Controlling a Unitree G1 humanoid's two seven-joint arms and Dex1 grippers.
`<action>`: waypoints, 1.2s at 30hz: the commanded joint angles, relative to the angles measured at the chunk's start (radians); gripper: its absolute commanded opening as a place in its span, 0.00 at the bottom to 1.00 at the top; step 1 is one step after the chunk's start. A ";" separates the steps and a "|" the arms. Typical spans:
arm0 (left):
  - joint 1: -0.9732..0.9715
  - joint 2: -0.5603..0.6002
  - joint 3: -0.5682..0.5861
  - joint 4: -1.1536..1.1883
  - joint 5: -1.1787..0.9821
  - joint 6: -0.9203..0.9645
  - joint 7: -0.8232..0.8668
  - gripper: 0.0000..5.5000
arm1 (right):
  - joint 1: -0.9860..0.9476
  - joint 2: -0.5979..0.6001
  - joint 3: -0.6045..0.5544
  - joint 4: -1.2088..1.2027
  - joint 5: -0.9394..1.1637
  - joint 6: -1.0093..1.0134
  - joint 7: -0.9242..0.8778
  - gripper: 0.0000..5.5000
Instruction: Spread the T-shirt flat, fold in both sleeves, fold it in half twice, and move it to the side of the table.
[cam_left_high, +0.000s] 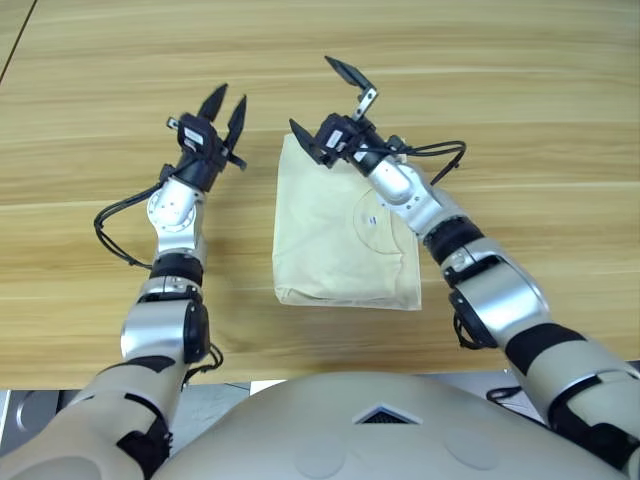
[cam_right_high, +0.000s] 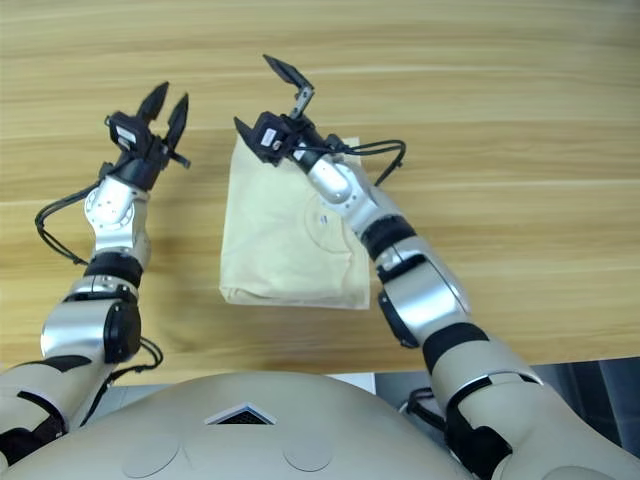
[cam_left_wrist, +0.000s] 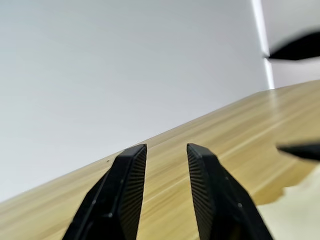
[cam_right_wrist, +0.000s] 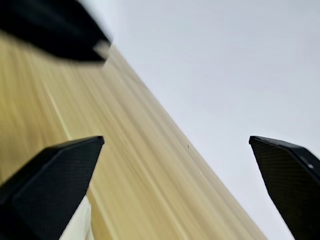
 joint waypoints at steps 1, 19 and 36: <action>0.201 0.127 -0.091 -0.357 -0.047 0.007 -0.164 0.27 | 0.279 -0.354 -0.108 -0.523 0.213 0.030 0.302 0.98; 0.818 0.555 -0.172 -0.961 0.226 0.111 -0.290 0.32 | 1.110 -0.930 -0.382 -0.856 0.031 -0.064 0.672 0.98; 0.734 0.555 -0.298 -0.848 0.472 0.103 -0.127 0.77 | 1.031 -0.828 -0.212 -0.940 -0.050 0.003 0.681 0.98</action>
